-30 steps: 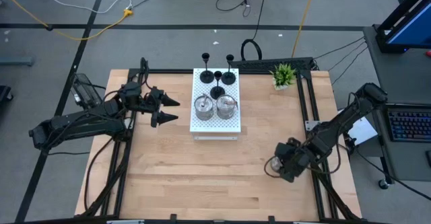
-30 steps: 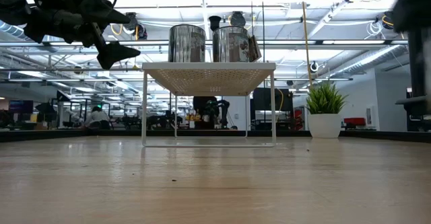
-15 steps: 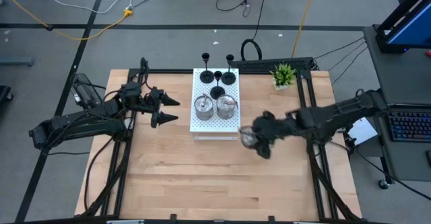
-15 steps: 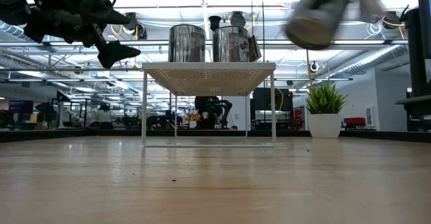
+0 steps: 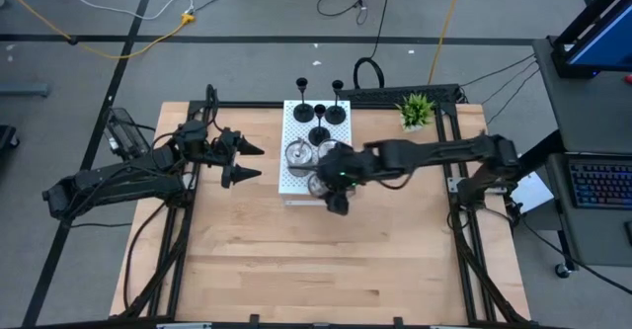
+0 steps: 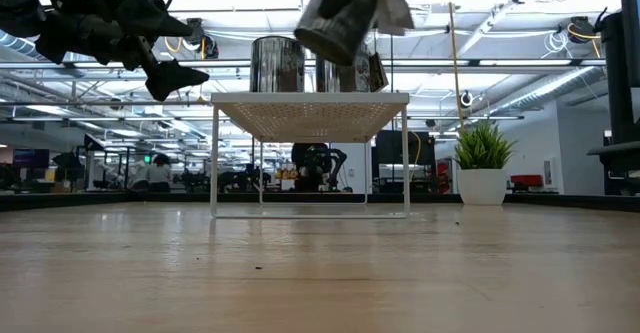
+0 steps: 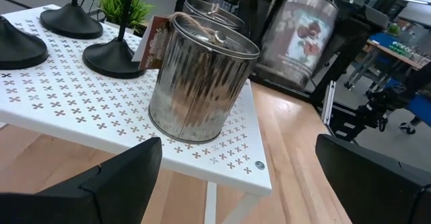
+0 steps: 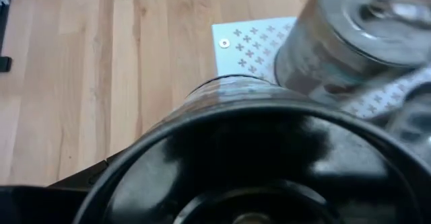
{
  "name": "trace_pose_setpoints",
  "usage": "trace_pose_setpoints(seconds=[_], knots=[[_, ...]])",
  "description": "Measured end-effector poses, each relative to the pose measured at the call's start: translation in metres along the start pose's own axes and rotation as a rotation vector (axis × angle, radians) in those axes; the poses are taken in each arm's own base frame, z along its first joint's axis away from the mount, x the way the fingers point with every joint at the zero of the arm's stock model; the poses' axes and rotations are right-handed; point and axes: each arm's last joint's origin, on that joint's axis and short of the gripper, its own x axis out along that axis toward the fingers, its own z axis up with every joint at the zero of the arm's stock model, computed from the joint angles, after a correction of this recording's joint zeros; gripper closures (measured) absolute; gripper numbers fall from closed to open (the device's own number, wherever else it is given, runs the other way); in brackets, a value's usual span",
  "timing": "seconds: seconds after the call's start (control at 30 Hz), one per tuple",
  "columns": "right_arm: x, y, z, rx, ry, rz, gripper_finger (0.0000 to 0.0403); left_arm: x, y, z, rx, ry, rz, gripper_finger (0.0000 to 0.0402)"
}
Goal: Pick & Place candle stick holders
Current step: Put the brown scented candle on the shelf
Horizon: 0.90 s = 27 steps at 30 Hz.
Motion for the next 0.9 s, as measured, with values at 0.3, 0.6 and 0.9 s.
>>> trace_pose_setpoints(seconds=[0.3,0.6,0.9], knots=[[0.033,0.002,0.01,-0.051,0.077,-0.069,0.0052,0.0,0.0,0.0,0.0,0.0,-0.001,0.0002],[0.033,-0.004,0.009,-0.05,0.095,-0.104,0.0052,0.0,0.0,0.001,0.005,-0.006,-0.002,0.0002],[0.032,-0.007,0.012,-0.043,0.072,-0.11,0.0016,0.0,0.0,0.001,0.007,-0.006,-0.003,0.0002]])
